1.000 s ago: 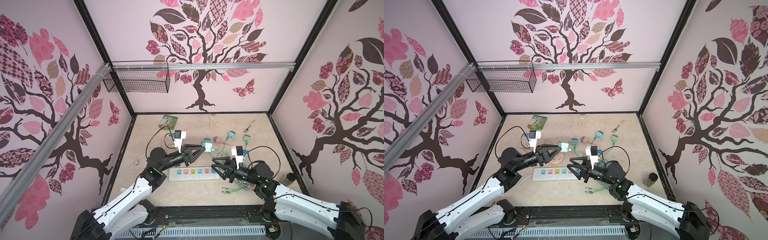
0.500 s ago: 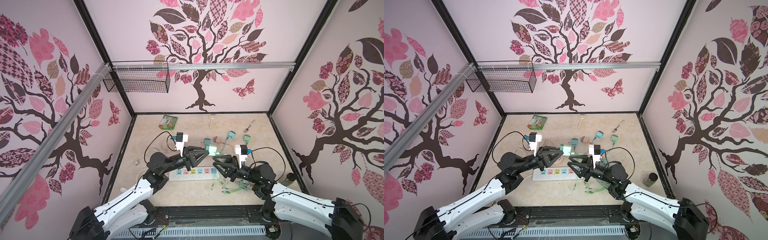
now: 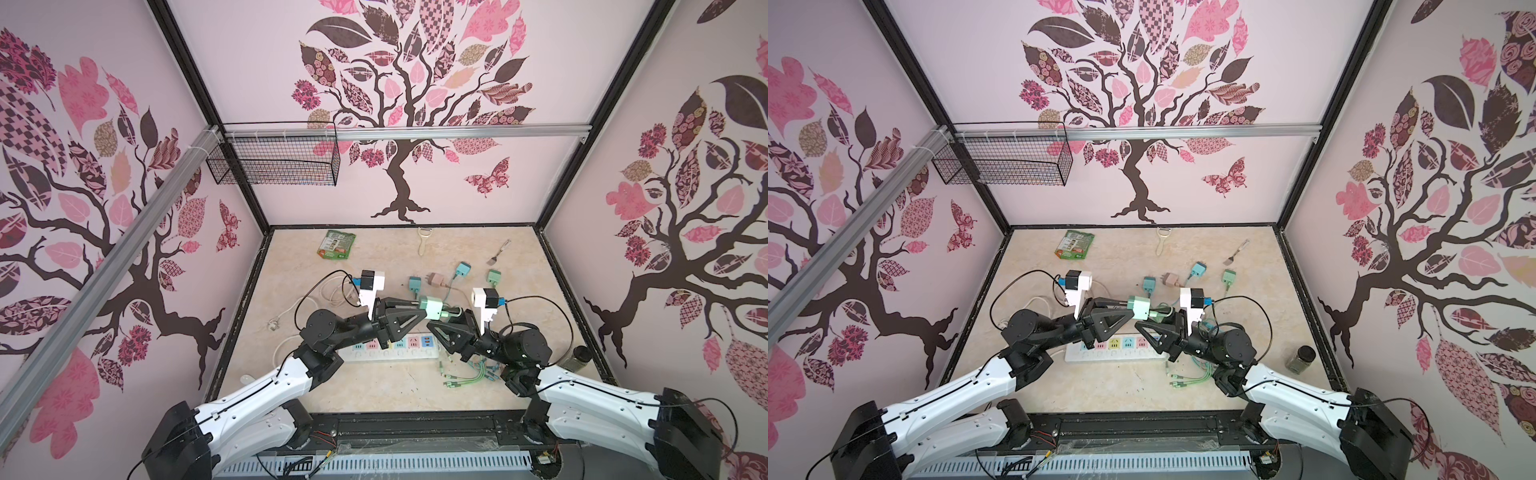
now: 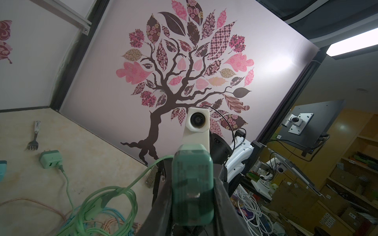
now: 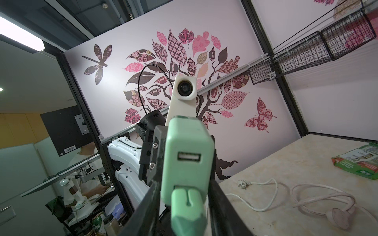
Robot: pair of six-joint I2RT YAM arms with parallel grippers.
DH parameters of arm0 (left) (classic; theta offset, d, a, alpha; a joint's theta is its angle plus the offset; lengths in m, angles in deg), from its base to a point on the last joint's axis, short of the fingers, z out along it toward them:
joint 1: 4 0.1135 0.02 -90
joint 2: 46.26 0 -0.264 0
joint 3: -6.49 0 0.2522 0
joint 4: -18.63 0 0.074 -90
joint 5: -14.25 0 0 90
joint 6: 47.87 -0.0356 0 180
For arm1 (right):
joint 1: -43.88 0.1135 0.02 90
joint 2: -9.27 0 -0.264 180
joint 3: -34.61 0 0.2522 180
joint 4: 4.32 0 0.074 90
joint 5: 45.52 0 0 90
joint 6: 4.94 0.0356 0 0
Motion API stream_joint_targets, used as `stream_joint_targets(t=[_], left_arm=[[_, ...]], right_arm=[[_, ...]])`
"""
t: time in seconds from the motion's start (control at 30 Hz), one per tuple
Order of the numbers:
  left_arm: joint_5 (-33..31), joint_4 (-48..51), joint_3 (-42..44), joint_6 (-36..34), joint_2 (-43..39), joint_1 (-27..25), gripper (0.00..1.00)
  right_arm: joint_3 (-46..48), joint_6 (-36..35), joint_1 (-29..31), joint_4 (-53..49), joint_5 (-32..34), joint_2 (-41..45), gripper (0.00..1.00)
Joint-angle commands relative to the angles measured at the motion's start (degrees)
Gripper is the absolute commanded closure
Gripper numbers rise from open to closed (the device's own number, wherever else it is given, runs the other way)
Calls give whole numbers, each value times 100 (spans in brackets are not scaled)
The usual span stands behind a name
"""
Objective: Insert the plug
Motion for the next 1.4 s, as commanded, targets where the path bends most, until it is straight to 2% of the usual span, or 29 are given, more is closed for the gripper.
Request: stream_joint_targets(t=[0.0,0.47,1.03,1.37], left_arm=[[-17,-355,140,-126,10,-43,100],[-123,-934,149,-247,501,-478,100],[-167,-1009,194,-265,555,-515,100],[-163,-1013,131,-284,644,-560,100]], right_arm=[[-144,64,-39,376,-16,52,58],[-197,53,-58,518,72,149,59],[-38,81,-170,470,258,585,60],[-90,70,-181,411,199,563,69]])
